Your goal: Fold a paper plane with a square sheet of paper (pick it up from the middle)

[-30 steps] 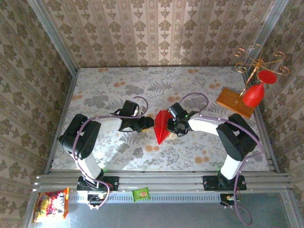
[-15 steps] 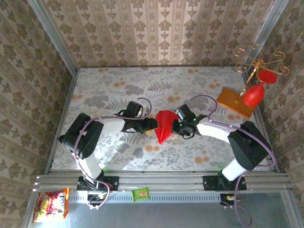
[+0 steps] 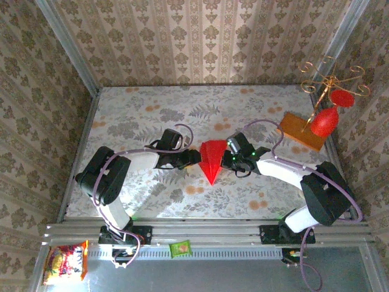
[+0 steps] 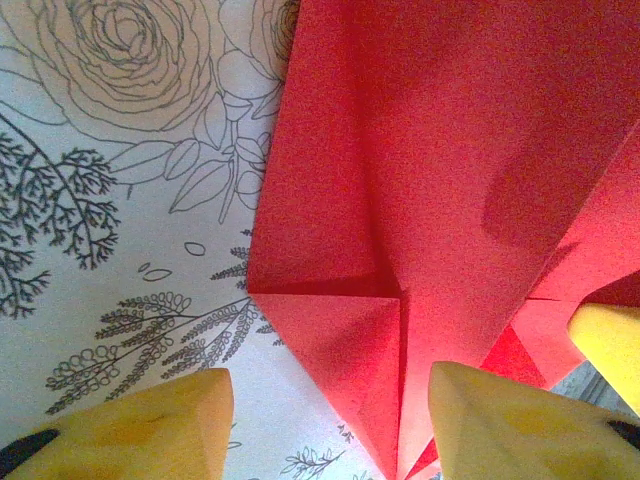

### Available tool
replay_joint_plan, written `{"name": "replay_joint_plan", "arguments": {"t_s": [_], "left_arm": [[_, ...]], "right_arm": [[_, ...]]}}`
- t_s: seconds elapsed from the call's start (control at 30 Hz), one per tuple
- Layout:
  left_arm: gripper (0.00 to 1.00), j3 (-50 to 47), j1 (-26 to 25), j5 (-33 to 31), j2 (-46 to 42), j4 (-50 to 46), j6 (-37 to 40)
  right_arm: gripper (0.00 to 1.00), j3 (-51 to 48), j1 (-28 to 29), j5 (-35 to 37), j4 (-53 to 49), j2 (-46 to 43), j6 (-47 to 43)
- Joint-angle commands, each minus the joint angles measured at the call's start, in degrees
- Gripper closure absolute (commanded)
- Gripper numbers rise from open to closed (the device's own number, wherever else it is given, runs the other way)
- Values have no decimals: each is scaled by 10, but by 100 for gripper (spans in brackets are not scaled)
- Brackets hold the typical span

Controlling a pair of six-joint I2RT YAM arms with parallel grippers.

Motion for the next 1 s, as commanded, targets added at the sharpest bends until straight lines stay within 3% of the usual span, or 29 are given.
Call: {"name": "replay_joint_plan", "arguments": {"t_s": [0.0,0.37,0.6,0.8,0.97], "left_arm": [[45,-1,3,-11,-19,-5,-3],[44,-16,25,-21,-48,-7,-1],[37,-39,54,-39,-95,-12,3],[29,-70,95,-65,-145,-16,-2],[24,-102,128,-93,-199,-24,-11]], "right_arm": [[91,-2,-6,42,-23,-16,14],[91,-12,-14,-15,20,-77,-12],[91,46,-13,-35,-12,-118,-42],[90,93,-12,-81,-16,-109,-56],[90,99,-8,-144,46,-60,-34]]}}
